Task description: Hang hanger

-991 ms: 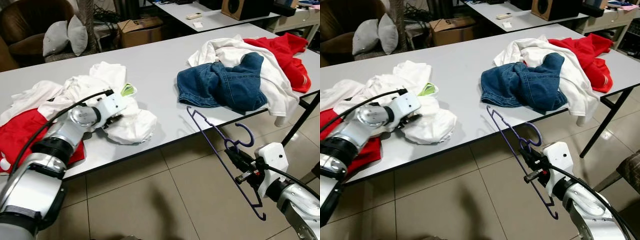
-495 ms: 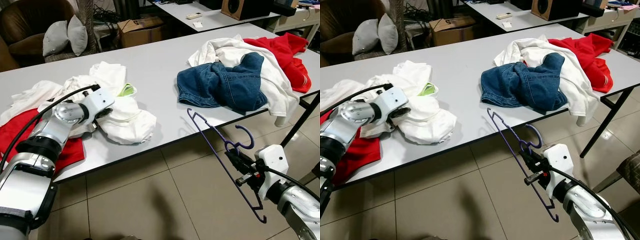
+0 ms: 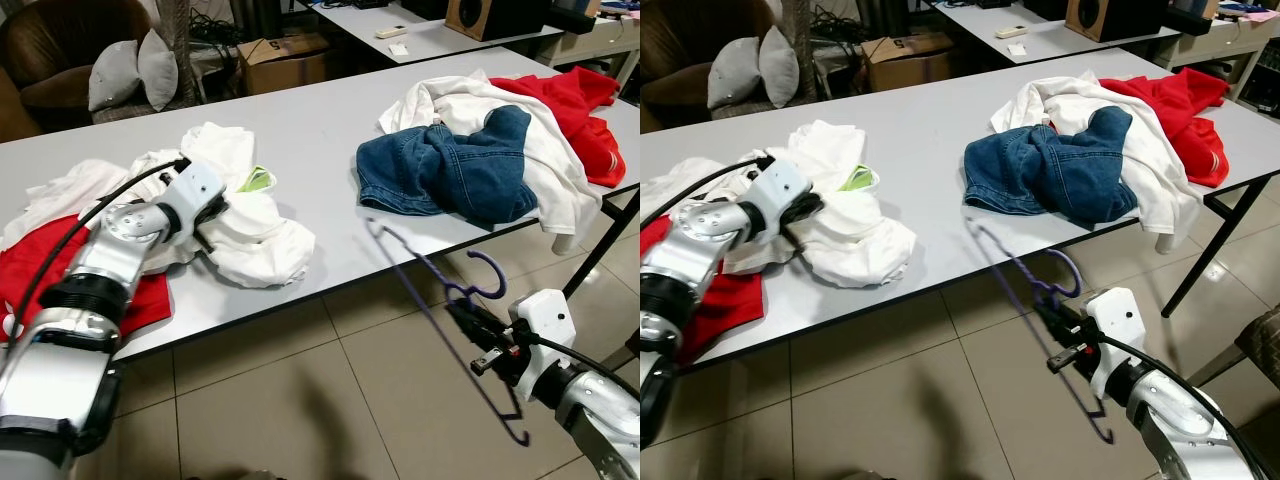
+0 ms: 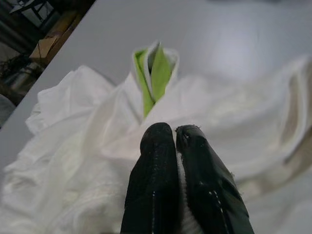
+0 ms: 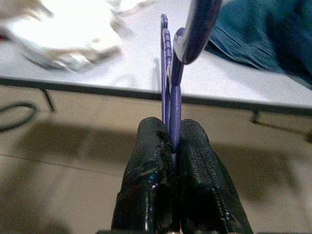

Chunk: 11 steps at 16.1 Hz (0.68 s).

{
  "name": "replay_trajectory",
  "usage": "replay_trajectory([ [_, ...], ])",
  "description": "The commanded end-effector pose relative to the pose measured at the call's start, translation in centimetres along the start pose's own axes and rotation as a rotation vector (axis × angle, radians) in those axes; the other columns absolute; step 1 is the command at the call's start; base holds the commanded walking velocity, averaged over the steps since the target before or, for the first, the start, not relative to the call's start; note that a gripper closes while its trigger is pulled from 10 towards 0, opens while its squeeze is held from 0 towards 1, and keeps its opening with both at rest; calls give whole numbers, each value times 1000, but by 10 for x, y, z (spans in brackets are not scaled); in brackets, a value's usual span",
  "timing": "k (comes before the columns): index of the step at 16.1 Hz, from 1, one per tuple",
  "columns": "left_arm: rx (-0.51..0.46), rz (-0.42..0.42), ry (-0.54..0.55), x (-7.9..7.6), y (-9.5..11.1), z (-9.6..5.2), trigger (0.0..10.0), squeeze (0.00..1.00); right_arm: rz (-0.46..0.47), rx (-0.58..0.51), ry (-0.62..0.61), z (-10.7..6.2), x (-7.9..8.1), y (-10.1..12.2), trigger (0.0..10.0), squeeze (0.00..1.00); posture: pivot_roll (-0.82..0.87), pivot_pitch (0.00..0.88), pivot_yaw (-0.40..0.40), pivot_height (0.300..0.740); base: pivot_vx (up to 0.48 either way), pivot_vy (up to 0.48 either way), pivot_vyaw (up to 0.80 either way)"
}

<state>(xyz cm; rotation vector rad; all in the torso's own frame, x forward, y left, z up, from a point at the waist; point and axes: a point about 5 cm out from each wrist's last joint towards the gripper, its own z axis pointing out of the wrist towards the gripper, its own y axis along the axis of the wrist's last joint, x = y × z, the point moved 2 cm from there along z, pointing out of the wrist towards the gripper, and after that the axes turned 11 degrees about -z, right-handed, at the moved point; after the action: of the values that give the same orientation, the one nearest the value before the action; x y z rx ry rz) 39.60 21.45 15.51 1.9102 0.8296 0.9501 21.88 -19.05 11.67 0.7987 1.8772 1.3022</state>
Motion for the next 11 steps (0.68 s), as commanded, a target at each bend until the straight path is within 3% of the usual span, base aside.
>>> replay_trajectory([
  [1, -108, -76, 55, 11, 27, 0, 0, 0, 15, -84, 113, -1, 11, 20, 10000, 0, -122, 0, 84, 740, 0, 0, 0],
  [3, -316, -215, 177, 32, 69, -7, 0, 0, 9, -126, 249, -3, 24, 33, 10000, 0, -124, 0, 83, 740, 0, 0, 0],
  [4, -352, -229, 199, 37, 77, -11, 0, 0, 14, -134, 279, -2, 26, 36, 10000, 0, -124, 0, 83, 740, 0, 0, 0],
  [7, -437, -221, 197, 45, 104, -19, 0, 0, 8, -96, 372, 3, 35, 33, 10000, 0, -122, 0, 83, 740, 0, 0, 0],
  [9, -507, -218, 161, 45, 126, -26, 0, 0, -38, 4, 321, 17, 24, 18, 10000, 0, -118, 0, 84, 740, 0, 0, 0],
  [11, -526, -206, 143, 44, 135, -28, 0, 0, -46, 7, 326, 24, 20, 19, 10000, 0, -112, 0, 81, 740, 0, 0, 0],
])
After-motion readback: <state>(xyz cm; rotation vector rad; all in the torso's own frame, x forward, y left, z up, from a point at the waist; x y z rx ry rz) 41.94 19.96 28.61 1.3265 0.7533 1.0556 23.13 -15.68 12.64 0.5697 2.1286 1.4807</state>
